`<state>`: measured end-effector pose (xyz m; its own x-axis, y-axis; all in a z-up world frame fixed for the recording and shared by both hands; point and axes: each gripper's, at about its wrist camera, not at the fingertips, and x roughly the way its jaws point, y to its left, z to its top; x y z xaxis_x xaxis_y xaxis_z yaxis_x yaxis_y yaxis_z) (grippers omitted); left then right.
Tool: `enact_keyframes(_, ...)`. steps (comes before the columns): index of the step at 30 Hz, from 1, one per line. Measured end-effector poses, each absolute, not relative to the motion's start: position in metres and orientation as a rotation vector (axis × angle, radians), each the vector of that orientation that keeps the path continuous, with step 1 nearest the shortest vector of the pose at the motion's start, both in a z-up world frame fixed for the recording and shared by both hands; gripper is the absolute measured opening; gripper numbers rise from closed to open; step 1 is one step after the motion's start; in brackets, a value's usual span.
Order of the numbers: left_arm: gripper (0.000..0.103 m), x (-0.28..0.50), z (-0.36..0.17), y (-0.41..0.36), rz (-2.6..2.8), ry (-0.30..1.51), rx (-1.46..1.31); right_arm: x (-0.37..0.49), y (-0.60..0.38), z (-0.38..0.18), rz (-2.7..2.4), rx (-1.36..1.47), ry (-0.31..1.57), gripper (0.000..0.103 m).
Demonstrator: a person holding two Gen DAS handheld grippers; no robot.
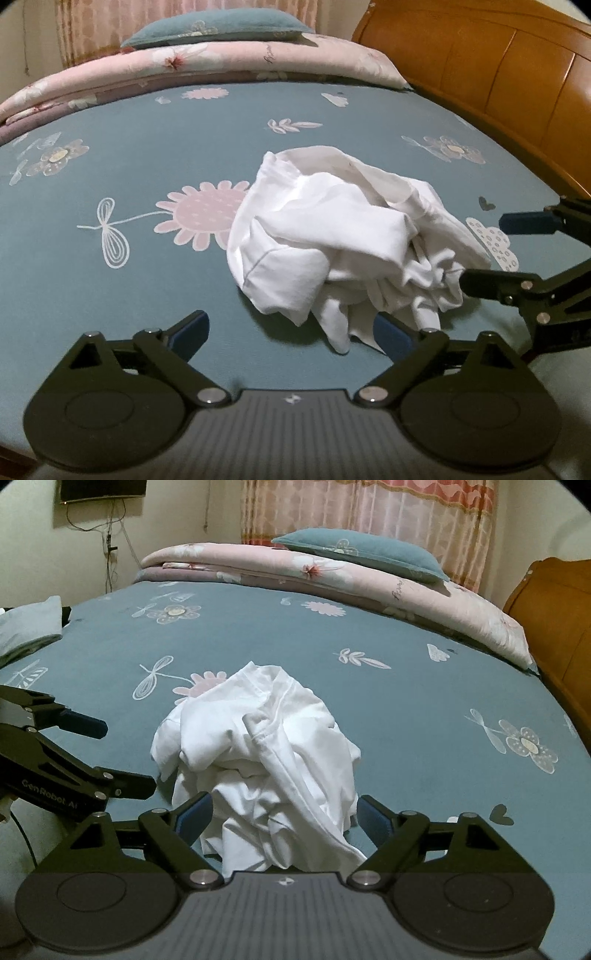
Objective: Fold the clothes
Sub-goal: 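Lower the right gripper onto the white T-shirt and pinch its fabric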
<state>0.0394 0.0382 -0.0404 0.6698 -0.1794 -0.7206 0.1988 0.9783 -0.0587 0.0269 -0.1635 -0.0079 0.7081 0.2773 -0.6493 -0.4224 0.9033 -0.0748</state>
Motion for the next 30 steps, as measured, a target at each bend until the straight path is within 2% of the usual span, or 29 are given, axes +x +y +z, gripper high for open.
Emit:
enact_keyframes(17,0.095,0.023,-0.022,0.04,-0.224,0.82,0.041,0.012,-0.152,0.005,0.382,-0.296,0.666,0.087)
enact_keyframes(19,0.095,0.019,-0.017,0.04,-0.221,0.815,0.041,0.008,-0.153,0.008,0.376,-0.315,0.654,0.077)
enact_keyframes(24,0.095,0.007,-0.006,0.04,-0.226,0.795,0.035,0.003,-0.161,0.015,0.367,-0.332,0.633,0.06)
enact_keyframes(30,0.095,0.013,-0.007,0.04,-0.246,0.786,0.026,0.011,-0.158,0.011,0.401,-0.353,0.64,0.055)
